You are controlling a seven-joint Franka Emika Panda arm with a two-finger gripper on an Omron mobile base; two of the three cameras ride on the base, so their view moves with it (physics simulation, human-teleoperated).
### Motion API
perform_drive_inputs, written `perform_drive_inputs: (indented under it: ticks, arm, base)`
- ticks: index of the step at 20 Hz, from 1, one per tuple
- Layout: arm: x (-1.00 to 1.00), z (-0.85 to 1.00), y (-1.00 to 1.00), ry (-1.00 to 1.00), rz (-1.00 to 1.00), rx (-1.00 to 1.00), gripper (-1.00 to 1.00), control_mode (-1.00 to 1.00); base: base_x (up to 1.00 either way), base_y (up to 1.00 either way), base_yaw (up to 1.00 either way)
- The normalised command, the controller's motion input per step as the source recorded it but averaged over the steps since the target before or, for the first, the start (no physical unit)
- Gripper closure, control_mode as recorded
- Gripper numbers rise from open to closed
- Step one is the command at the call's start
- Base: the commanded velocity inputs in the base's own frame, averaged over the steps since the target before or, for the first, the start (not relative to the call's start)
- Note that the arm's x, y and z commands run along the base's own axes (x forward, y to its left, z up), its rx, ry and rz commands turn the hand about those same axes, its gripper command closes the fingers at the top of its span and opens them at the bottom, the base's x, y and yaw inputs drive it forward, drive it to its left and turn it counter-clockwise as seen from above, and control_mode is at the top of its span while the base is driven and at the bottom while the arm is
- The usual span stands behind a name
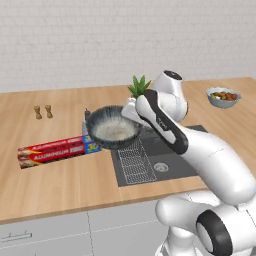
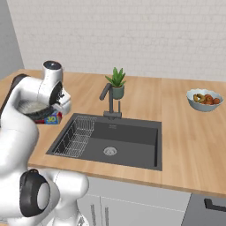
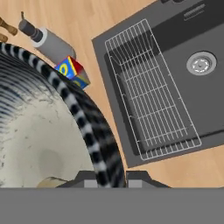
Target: Pick the garlic from the sink and place it in the bowl. Then pick the bowl and place it in the microwave. Then close the microwave door and press the start button.
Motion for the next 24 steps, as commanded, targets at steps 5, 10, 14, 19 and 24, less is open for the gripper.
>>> perform_drive_inputs:
  ticks: [5, 10, 14, 19, 24]
  arm:
    - [-0.28, 0.38, -0.59, 0.17, -0.11, 0.09, 1.00, -1.00]
    - [-0.28, 0.21, -0.65, 0.09, -0.15, 0.11, 1.00, -1.00]
    - [-0.25, 0.06, -0.69, 0.01, -0.19, 0.04, 1.00, -1.00]
    - [-0.10, 0.00, -0.67, -0.09, -0.20, 0.00, 1.00, -1.00]
    - [-0.06, 0.00, -0.53, -0.08, -0.17, -0.02, 1.00, -1.00]
  base:
    - [0.00, 0.00, 0.00]
    - [0.00, 0.00, 0.00]
    - [0.00, 0.00, 0.00]
    - [0.00, 0.00, 0.00]
    - [0.00, 0.00, 0.00]
